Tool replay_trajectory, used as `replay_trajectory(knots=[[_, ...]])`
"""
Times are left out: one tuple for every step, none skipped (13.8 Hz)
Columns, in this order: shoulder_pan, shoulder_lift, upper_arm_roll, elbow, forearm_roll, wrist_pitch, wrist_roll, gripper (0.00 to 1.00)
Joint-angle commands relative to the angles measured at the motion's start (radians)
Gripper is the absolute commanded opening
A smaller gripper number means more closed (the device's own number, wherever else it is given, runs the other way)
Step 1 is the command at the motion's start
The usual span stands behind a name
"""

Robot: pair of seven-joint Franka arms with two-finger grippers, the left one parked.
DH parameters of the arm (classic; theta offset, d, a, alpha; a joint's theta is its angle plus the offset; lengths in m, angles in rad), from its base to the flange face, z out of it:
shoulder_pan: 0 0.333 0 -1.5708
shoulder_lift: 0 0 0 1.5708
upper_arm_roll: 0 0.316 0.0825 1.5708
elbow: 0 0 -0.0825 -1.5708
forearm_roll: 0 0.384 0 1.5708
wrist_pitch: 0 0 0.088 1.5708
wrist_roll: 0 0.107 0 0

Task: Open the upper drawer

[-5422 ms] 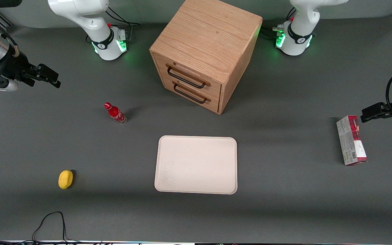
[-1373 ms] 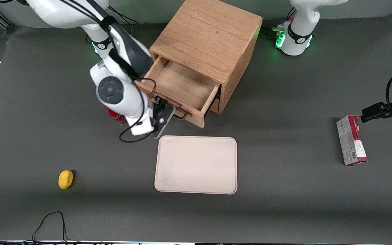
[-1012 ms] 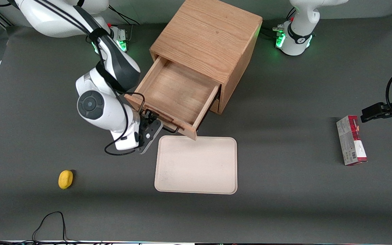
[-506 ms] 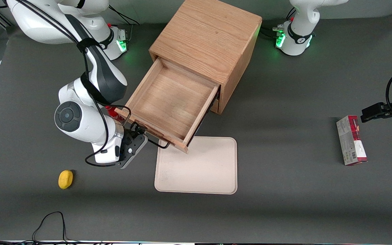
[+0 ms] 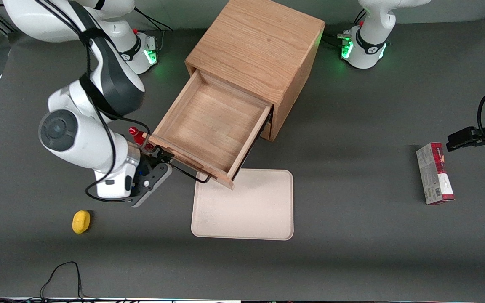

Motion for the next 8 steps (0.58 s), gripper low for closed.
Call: replay_trajectory(knots=[[-0.014, -0.113, -0.054, -0.023, 0.098, -0.038, 0.225, 1.00], [-0.008, -0.168, -0.074, -0.069, 0.089, -0.060, 0.248, 1.00], [-0.008, -0.231, -0.080, -0.135, 0.054, -0.060, 0.273, 1.00], [-0.012, -0.296, -0.097, -0.204, 0.027, -0.060, 0.307, 1.00], [-0.011, -0.363, -0.135, -0.280, 0.025, -0.060, 0.346, 1.00], [-0.011, -0.424, -0.152, -0.345, 0.025, -0.065, 0.403, 1.00], [-0.014, -0.487, -0.163, -0.416, 0.023, -0.070, 0.476, 1.00], [-0.014, -0.562, -0.196, -0.500, 0.026, -0.061, 0.543, 1.00]])
